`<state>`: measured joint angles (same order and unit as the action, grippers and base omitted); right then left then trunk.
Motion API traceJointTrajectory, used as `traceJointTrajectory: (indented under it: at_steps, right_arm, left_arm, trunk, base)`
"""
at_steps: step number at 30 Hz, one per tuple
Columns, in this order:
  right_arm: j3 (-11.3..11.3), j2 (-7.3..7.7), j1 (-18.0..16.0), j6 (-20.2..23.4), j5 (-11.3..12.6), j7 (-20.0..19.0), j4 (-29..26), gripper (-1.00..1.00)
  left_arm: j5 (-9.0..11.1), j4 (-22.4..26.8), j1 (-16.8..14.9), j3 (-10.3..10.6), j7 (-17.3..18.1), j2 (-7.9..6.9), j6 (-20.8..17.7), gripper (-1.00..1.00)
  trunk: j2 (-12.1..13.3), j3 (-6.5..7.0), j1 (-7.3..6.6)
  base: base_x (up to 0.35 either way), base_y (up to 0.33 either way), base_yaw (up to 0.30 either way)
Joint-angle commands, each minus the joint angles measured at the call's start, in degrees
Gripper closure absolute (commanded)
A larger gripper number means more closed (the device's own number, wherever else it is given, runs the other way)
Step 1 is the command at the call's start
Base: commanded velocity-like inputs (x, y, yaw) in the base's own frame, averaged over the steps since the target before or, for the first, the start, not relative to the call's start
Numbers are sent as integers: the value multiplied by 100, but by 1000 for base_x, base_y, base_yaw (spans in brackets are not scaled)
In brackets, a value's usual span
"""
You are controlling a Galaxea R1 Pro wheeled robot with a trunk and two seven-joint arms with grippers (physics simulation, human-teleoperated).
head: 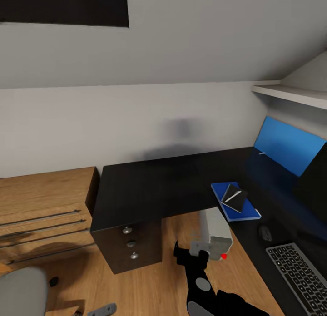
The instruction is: In the bedroom, organize the workspace by keeping the computer under the desk, ensuring the monitor is on the desk, placing the keyboard on the desk next to the monitor, placing the mouse on the desk next to the keyboard, moving the folder from the swivel chair onto the desk next to the mouse, stacking the notebook on top of the folder with the pen on top of the notebook, and positioning the swivel chair next to the desk.
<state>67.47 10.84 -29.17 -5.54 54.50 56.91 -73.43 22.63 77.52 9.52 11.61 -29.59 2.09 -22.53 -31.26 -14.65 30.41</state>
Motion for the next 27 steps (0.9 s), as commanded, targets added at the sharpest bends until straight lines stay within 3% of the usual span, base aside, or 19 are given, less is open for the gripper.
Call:
traceJointTrajectory:
  at_steps: [1,3,4,5,7,13,16,19,25,27]
  right_arm:
    - [178,-19,-9,-220,48,26,180,-100]
    - [488,-92,-6,-552,53,39,548,-100]
    - [791,-189,-4,-892,57,50,899,-100]
    - [1538,-440,-2,-1689,71,69,1684,-100]
    - [1783,-549,2,-1864,78,56,1907,-100]
    - [2013,-781,76,-2007,85,-27,2392,-100]
    - [2061,-973,117,-2057,88,-130,2860,-100]
    - [2090,-1402,163,-2401,244,-359,3955,-100]
    - [2092,-1505,179,-2530,490,-901,4463,-100]
    - [2084,-1521,182,-2555,608,-1140,4808,-100]
  left_arm:
    - [49,-11,-1,4,-45,0,-11,-100]
    - [48,-68,0,4,-49,1,-9,-100]
    - [48,-162,0,9,-48,-1,-6,-100]
    - [37,-502,0,16,-42,-5,24,-100]
    - [34,-591,-2,16,-40,-6,69,-100]
    - [38,-775,-3,9,-39,-13,160,-100]
    - [39,-917,-3,-20,-36,-20,187,-100]
    - [36,-1339,2,-83,-29,-24,365,-100]
    - [24,-2094,2,-95,-3,-24,962,-100]
    - [24,-2593,-108,-96,162,-24,1100,-100]
  trunk:
    - [32,10,-23]
    - [112,46,-67]
    - [152,64,-89]
    - [193,82,-111]
    - [273,118,-155]
    - [513,226,-287]
    - [634,279,-353]
    - [754,333,-419]
    - [834,369,-463]
    - [834,369,-463]
  base:
    - [-332,84,0]
    - [-333,86,0]
    - [-333,91,0]
    - [-333,99,0]
    - [-333,101,0]
    - [-333,105,0]
    - [-260,86,0]
    - [-78,26,0]
    - [-13,4,0]
    - [-3,1,0]
